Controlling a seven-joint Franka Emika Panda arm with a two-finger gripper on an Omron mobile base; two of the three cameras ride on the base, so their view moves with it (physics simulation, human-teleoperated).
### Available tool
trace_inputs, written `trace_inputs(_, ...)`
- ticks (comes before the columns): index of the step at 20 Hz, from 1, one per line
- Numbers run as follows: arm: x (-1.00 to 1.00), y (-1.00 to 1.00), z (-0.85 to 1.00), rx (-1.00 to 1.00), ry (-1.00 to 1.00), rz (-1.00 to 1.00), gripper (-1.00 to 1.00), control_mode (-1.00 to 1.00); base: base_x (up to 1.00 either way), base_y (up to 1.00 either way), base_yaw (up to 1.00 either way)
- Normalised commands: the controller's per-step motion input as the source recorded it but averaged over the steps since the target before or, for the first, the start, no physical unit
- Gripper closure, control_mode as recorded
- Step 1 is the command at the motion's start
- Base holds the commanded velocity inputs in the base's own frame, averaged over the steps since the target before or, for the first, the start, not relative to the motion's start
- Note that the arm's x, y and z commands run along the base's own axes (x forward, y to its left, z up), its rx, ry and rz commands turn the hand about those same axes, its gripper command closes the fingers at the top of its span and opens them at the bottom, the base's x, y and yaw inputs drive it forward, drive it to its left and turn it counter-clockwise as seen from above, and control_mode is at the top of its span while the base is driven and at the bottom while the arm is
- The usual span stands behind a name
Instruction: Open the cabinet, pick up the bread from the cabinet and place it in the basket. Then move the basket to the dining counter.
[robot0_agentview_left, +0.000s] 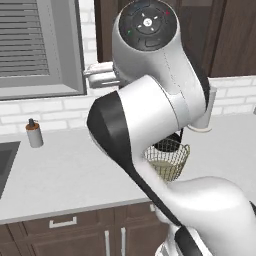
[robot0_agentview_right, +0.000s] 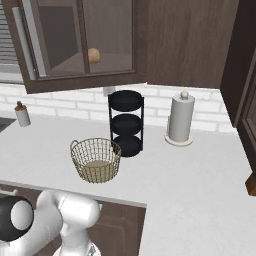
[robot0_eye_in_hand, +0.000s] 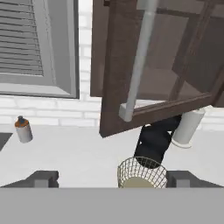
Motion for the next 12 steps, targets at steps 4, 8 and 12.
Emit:
trace_inputs(4, 0.10, 0.68, -0.46, -0.85, 0.30, 0.04, -1.00, -1.00, 0.00, 0.00, 0.00)
trace_inputs(8, 0.20, 0.08, -0.60, -0.44, 0.19, 0.07, -1.00, -1.00, 0.00, 0.00, 0.00)
trace_inputs(12, 0.59, -0.03, -0.28, -0.29, 0.25, 0.16, -1.00, -1.00, 0.00, 0.00, 0.00)
